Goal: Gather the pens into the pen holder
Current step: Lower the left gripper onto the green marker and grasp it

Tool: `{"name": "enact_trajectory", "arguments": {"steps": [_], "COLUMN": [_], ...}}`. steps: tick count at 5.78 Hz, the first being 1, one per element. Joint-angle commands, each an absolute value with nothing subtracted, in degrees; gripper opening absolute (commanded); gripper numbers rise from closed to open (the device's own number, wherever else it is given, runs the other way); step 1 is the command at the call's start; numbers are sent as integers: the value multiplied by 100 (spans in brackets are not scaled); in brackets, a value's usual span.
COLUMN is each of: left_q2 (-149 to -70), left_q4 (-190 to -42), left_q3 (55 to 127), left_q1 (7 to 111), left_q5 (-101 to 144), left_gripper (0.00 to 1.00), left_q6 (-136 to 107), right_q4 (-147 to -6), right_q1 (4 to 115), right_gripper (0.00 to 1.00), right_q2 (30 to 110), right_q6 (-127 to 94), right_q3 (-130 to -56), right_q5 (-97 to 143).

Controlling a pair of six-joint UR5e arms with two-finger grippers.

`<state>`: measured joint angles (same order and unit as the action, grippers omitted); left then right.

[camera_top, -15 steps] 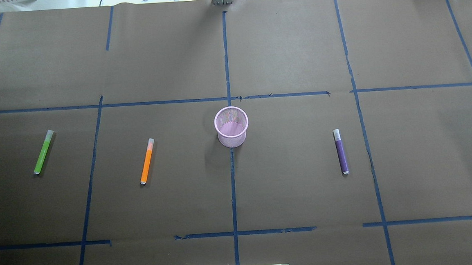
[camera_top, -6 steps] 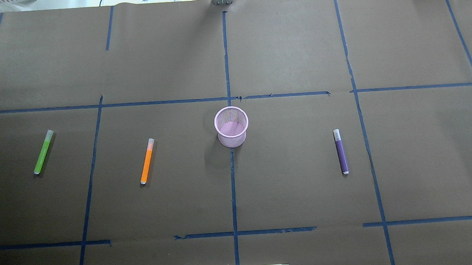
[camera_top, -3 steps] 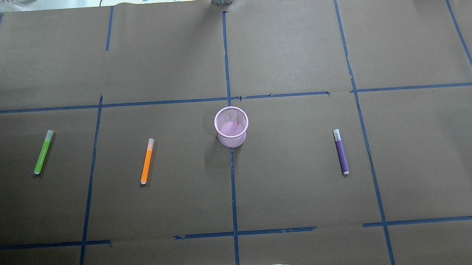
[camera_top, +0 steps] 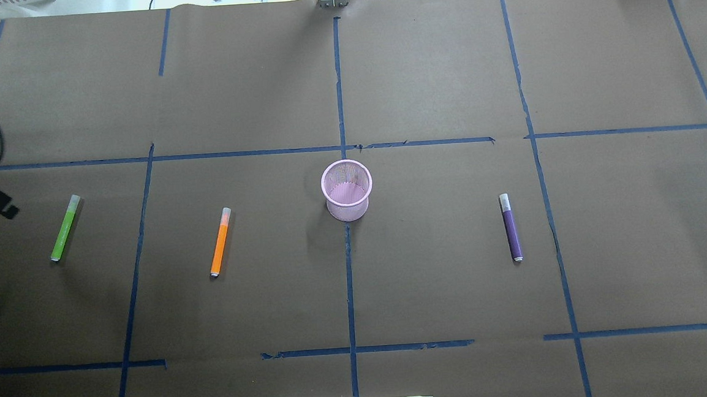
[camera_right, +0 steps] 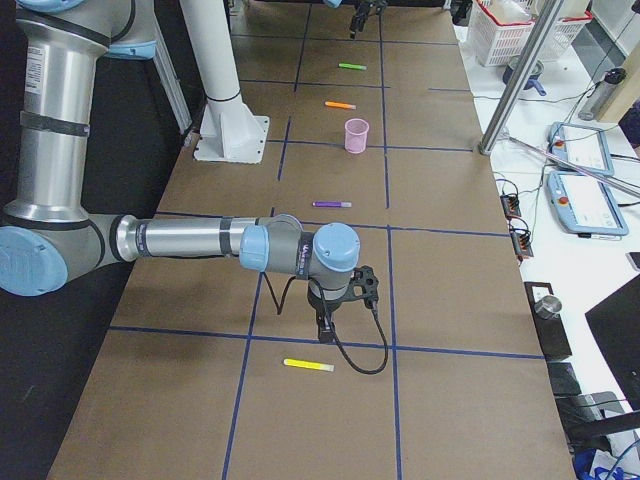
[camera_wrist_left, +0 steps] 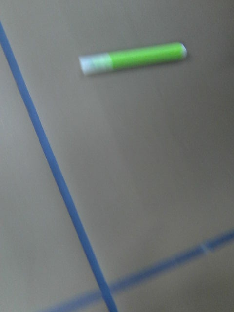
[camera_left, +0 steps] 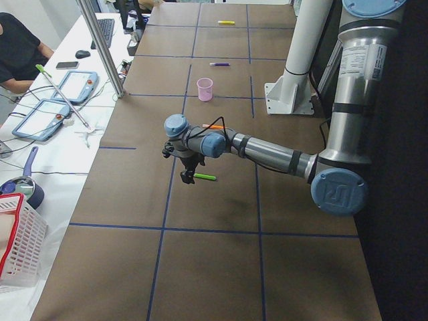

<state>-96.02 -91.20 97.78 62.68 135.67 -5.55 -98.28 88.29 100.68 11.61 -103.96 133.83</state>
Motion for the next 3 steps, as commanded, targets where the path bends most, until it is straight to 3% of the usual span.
{"name": "enact_trajectory", "arguments": {"steps": [1, 3], "left_q2": [-10062, -10404], "left_q4": [-9123, -9141], "left_q3": [9249, 8670], "left_q1": [5977, 5968], "left_q5": [13579, 13570], "left_gripper": [100, 100], "left_q6": [-913, -1195], "right_q4": [-9835, -9835], "right_q1": [8789, 8763], "right_gripper": [100, 100], "right_q2": [10064, 10046], "right_q6": [1160, 1151], "right_q3": [-10380, -10389], "right_q5": [13386, 13394]}}
